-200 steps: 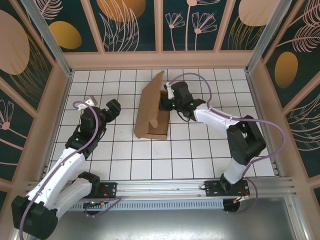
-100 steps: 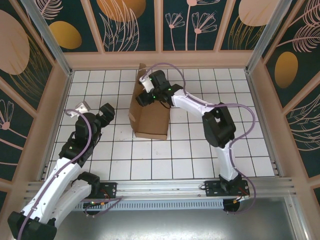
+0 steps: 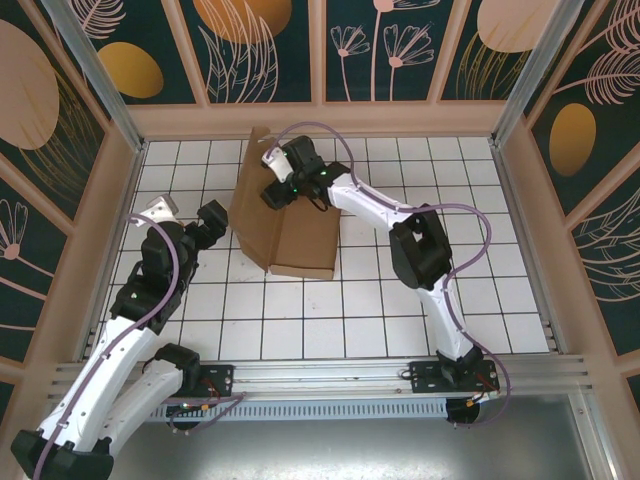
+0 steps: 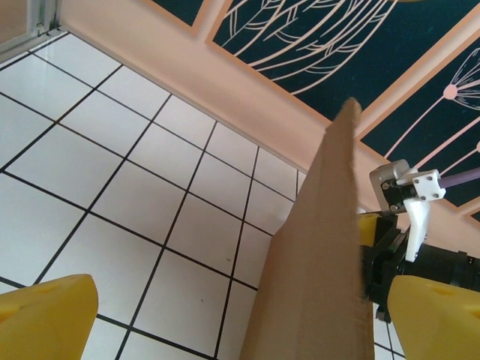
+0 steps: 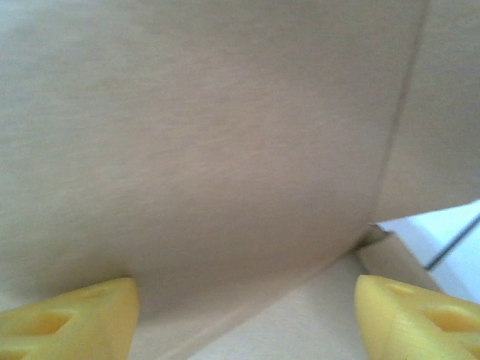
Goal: Fold the paper box
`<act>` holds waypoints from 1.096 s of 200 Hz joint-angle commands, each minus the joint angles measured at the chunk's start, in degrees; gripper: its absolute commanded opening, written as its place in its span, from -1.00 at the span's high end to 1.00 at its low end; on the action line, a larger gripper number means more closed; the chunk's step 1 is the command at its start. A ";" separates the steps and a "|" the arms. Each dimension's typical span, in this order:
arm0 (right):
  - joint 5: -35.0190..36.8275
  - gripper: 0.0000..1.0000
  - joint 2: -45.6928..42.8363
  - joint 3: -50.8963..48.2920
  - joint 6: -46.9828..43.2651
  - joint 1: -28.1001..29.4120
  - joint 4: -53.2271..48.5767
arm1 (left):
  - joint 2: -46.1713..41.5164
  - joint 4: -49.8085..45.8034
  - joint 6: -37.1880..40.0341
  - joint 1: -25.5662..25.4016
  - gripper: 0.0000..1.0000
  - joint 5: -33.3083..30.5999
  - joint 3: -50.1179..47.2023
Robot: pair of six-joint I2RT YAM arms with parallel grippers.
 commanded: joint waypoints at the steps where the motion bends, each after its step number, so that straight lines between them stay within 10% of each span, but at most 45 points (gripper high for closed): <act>1: 8.14 -0.54 1.17 -0.87 -4.48 -2.43 0.58 | -0.01 0.42 1.31 0.36 -0.97 -0.82 0.32; 93: 9.94 -0.58 8.32 -2.95 -9.99 -7.60 4.92 | 0.86 1.72 1.18 0.36 -0.98 -1.46 -1.14; 162: 13.01 0.58 4.56 -9.91 -6.88 -8.12 3.95 | 0.01 2.09 1.57 0.36 -0.97 -2.46 -1.49; 219: 18.48 0.81 -5.64 -23.33 -4.67 -7.15 1.67 | -1.44 3.14 0.54 0.32 -0.97 -0.11 -3.08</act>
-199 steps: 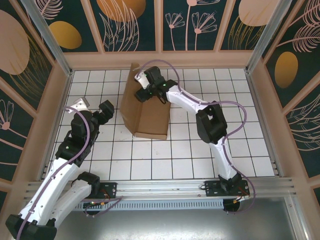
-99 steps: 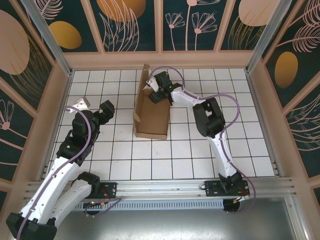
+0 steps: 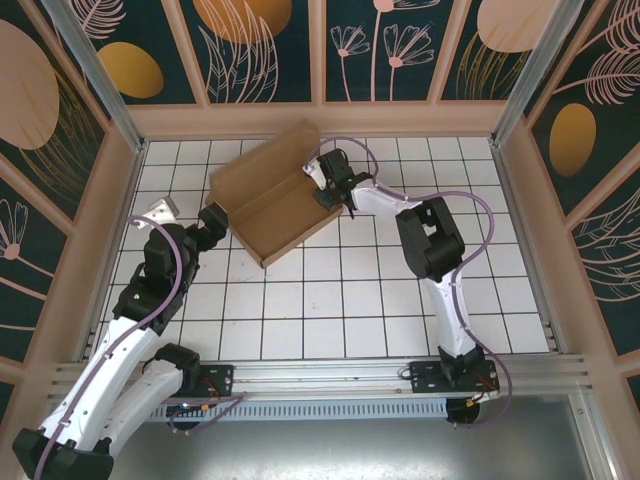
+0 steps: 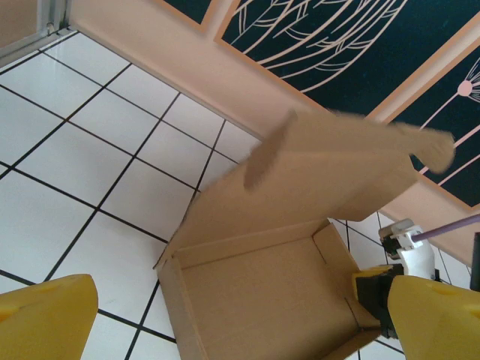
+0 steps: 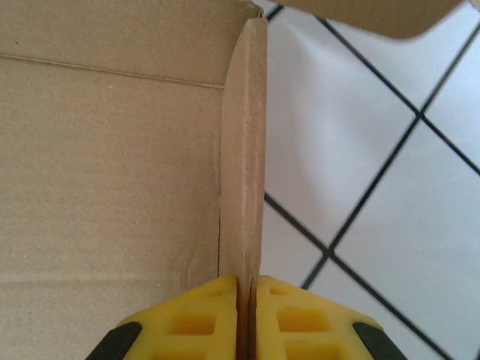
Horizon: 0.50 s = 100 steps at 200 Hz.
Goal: Fold the paper box
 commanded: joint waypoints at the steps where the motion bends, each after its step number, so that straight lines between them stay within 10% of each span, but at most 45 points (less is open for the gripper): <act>1: 3.65 0.82 -4.35 -6.14 2.16 0.83 -6.08 | -0.97 1.83 0.36 0.34 -0.97 0.76 -0.91; 43: 6.44 0.88 -11.55 -14.06 7.77 2.17 -10.50 | -2.19 0.99 0.63 0.36 -0.97 1.14 -1.11; 100: 1.56 -0.07 -16.21 -15.38 10.77 1.80 -13.78 | -2.85 1.04 0.63 0.36 -0.97 3.11 -1.72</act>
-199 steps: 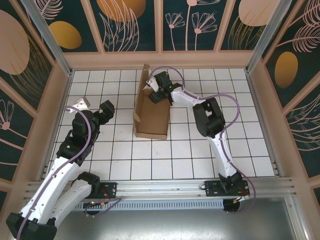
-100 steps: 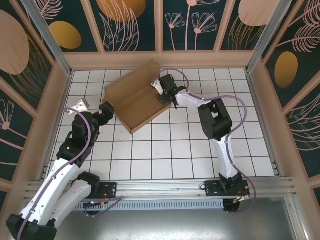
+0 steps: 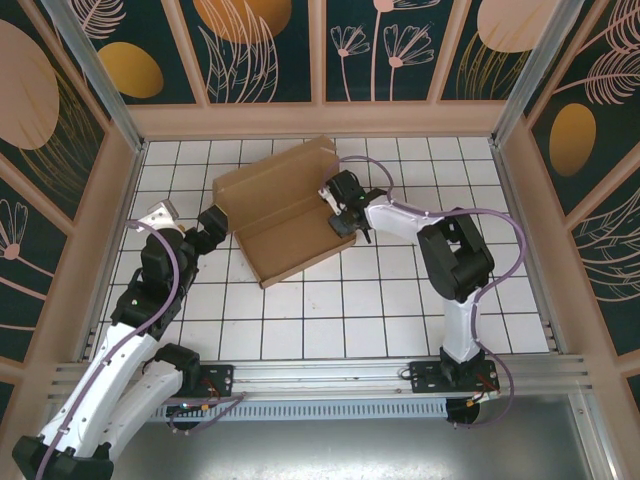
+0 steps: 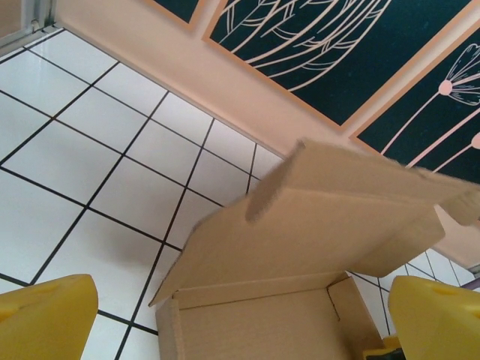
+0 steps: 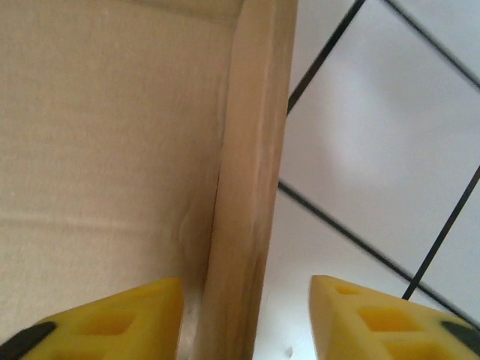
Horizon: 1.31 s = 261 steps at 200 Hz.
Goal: Fold the paper box
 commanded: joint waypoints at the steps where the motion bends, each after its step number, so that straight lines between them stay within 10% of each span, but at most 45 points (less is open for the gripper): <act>1: -1.11 -0.07 -1.89 1.74 1.74 -0.28 -4.01 | -0.58 0.86 0.63 0.36 -0.97 1.24 -0.71; 79: -4.31 -0.01 11.58 18.48 0.58 -2.69 -12.13 | -0.84 0.60 1.06 0.41 -0.97 1.38 -0.37; 158: 6.64 0.81 14.21 19.24 0.81 -0.94 -13.22 | -0.49 0.82 1.29 0.36 -0.97 0.85 -0.41; 206: 11.80 0.75 13.19 14.74 5.56 -0.83 -13.48 | 0.20 1.12 1.40 0.36 -0.97 1.01 -0.19; 261: 1.41 0.50 0.56 -1.91 20.63 -5.85 -2.98 | 3.26 5.73 1.66 0.36 -0.97 5.29 -1.23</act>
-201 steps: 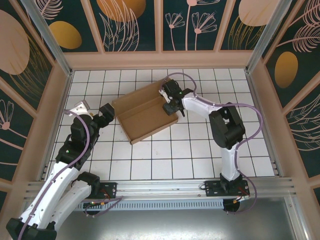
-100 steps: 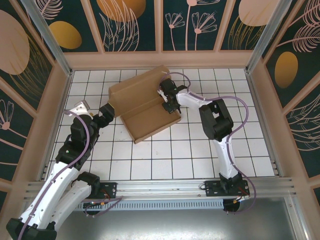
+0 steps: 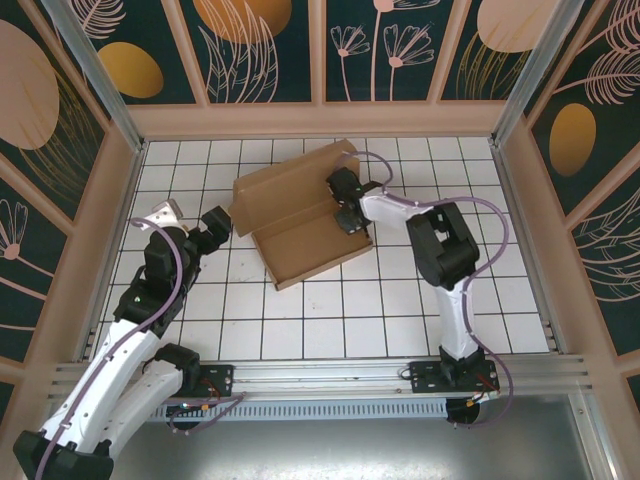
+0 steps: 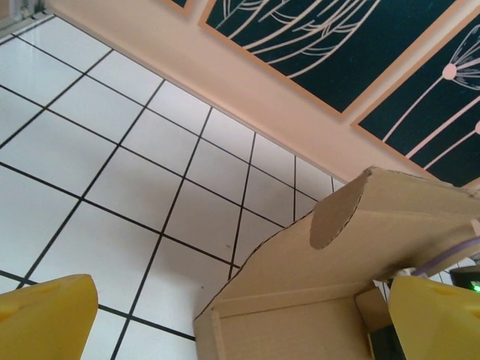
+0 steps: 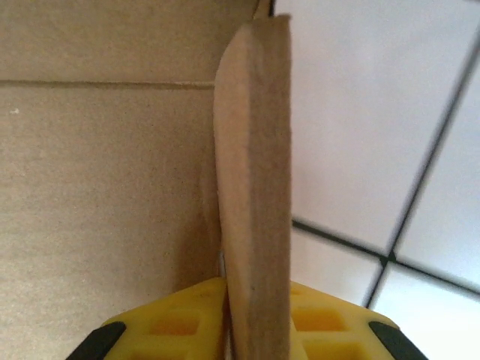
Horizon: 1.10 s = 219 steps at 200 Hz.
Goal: Fold the paper box
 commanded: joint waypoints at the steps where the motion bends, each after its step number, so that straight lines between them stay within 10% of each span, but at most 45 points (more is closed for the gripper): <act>1: -3.61 0.48 -6.01 -7.12 9.89 -2.75 3.39 | 1.46 4.93 1.26 0.36 -0.97 3.84 -0.93; 93: -14.37 -0.29 -30.80 -31.73 26.46 -3.72 31.54 | 14.91 7.92 12.54 0.35 -0.97 10.84 3.93; 157: -18.89 -0.01 -43.46 -42.34 6.50 -9.31 54.46 | 11.59 15.62 17.78 0.36 -0.87 7.64 -0.94; 219: -27.38 -0.12 -37.31 -31.03 -12.46 -14.75 43.86 | 10.66 17.83 27.86 0.36 -0.54 11.79 -5.43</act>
